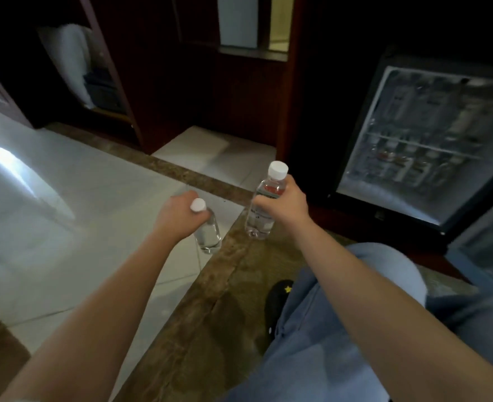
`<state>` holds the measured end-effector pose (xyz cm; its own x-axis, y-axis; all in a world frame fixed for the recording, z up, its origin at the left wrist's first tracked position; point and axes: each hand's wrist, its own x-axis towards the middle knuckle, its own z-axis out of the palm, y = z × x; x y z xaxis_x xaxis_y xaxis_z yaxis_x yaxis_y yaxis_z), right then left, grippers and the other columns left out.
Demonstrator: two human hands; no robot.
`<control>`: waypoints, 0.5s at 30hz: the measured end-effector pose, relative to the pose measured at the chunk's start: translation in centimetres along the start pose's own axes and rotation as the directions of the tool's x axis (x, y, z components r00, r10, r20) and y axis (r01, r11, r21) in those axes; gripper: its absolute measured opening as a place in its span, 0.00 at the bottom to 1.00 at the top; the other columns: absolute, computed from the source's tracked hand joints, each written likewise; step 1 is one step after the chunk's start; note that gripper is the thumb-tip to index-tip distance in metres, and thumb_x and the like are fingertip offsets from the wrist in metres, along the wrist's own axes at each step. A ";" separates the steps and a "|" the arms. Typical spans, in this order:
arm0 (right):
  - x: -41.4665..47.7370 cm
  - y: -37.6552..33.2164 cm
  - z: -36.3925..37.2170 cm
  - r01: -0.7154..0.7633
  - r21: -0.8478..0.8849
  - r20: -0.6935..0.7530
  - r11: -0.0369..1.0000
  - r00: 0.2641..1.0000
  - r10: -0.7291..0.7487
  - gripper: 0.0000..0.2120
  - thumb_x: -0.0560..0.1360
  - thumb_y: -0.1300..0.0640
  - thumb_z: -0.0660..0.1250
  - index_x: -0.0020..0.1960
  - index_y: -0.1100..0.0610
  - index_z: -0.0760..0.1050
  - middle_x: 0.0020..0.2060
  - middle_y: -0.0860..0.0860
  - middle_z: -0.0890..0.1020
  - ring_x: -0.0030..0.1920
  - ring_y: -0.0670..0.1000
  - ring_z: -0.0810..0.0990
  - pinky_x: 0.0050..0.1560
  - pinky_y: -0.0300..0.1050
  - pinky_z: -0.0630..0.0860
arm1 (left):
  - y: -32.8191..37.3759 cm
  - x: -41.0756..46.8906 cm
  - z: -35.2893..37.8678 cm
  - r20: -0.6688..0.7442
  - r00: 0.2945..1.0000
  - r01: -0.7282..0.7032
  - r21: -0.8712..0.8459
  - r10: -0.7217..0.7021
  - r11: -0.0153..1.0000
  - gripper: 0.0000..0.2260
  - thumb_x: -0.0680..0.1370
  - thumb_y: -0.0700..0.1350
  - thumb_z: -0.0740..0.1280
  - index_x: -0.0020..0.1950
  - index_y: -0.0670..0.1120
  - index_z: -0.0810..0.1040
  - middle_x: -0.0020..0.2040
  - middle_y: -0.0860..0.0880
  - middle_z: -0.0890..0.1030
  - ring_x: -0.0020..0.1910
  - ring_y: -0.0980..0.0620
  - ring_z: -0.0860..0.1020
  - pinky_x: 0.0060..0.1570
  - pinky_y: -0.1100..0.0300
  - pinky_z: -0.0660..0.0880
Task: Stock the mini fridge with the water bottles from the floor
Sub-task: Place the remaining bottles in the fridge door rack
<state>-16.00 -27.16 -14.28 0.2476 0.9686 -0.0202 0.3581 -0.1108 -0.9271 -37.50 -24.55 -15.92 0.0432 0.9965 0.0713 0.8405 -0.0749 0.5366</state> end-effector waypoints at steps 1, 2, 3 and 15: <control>0.5 -0.5 -1.0 0.008 0.003 -0.021 1.000 1.000 -0.008 0.28 0.66 0.54 0.75 0.63 0.51 0.69 0.50 0.46 0.76 0.53 0.49 0.76 0.56 0.49 0.75 | 1.2 0.6 0.0 -0.002 1.000 -0.022 0.004 0.022 1.000 0.11 0.70 0.49 0.70 0.46 0.44 0.75 0.44 0.43 0.79 0.44 0.43 0.77 0.45 0.48 0.77; 0.8 -1.0 -2.0 0.014 0.007 -0.045 1.000 0.999 -0.013 0.27 0.66 0.55 0.75 0.62 0.52 0.69 0.49 0.46 0.76 0.52 0.49 0.76 0.55 0.48 0.75 | 2.2 1.2 0.0 -0.011 0.999 -0.045 -0.002 0.045 0.999 0.11 0.69 0.49 0.70 0.46 0.45 0.75 0.43 0.43 0.79 0.44 0.43 0.77 0.45 0.48 0.77; 1.2 -1.2 -3.5 0.023 0.018 -0.085 1.000 0.996 -0.021 0.26 0.67 0.55 0.75 0.61 0.52 0.69 0.49 0.46 0.76 0.52 0.49 0.76 0.54 0.47 0.75 | 3.8 1.8 0.2 -0.021 0.996 -0.083 -0.019 0.082 0.996 0.10 0.69 0.49 0.70 0.45 0.45 0.75 0.42 0.43 0.79 0.43 0.43 0.77 0.44 0.48 0.77; 1.2 2.5 -24.3 0.027 0.187 -0.506 0.982 0.859 0.073 0.22 0.66 0.52 0.76 0.55 0.49 0.70 0.48 0.44 0.79 0.52 0.47 0.79 0.53 0.46 0.76 | 25.8 4.8 4.3 0.027 0.853 -0.514 -0.122 0.521 0.849 0.08 0.71 0.46 0.70 0.44 0.43 0.74 0.38 0.47 0.78 0.40 0.46 0.77 0.40 0.51 0.74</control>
<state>7.04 -31.70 -7.57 0.6948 0.7116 0.1042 0.1894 -0.0413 -0.9810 -13.24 -21.53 -5.36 0.4890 0.8125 0.3175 0.6256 -0.5803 0.5215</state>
